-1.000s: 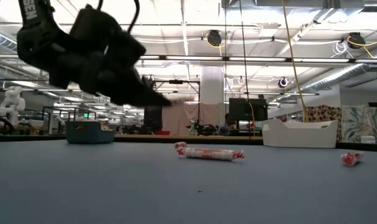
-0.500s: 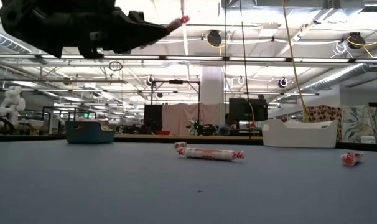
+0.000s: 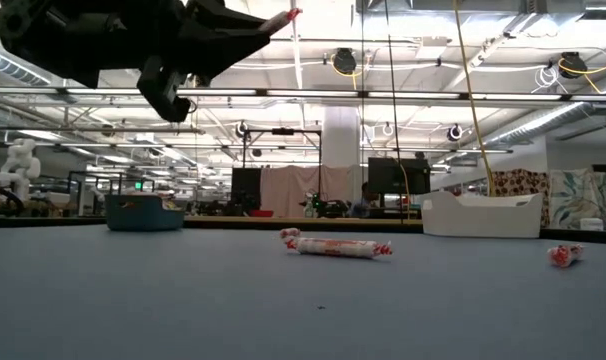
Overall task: Sort candy
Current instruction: Put the white candy into the transparent bin
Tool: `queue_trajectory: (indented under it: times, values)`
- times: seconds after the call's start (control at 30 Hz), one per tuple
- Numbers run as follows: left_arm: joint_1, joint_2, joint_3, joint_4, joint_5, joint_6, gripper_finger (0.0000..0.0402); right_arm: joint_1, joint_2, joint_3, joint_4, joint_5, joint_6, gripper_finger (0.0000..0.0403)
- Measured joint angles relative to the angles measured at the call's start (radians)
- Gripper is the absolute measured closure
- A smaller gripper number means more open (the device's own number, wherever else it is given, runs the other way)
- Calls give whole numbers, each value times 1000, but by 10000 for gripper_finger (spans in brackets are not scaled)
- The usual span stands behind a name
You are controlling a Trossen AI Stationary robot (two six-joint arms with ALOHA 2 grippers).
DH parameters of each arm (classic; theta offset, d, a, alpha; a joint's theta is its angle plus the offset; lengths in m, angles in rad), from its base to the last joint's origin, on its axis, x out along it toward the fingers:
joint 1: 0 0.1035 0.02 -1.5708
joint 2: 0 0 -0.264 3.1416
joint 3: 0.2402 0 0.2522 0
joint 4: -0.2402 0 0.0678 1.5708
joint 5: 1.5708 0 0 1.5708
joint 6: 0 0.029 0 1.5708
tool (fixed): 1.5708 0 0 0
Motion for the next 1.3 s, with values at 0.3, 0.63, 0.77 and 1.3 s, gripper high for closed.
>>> queue_trajectory:
  times: [0.3, 0.63, 0.77, 1.3]
  values:
    - [0, 0, 0, 16, 0, -3, 340, -1, 0, 0, 5, -1, 9, 275]
    - [-1, 0, 0, 14, 1, -263, 340, -1, 0, 0, 41, -1, 31, 275]
    - [-1, 0, 0, 14, 1, -541, 340, -1, 0, 0, 43, -1, 65, 275]
    - [-1, 0, 0, -45, -3, -1596, 340, -81, 0, 0, 56, -2, 168, 275]
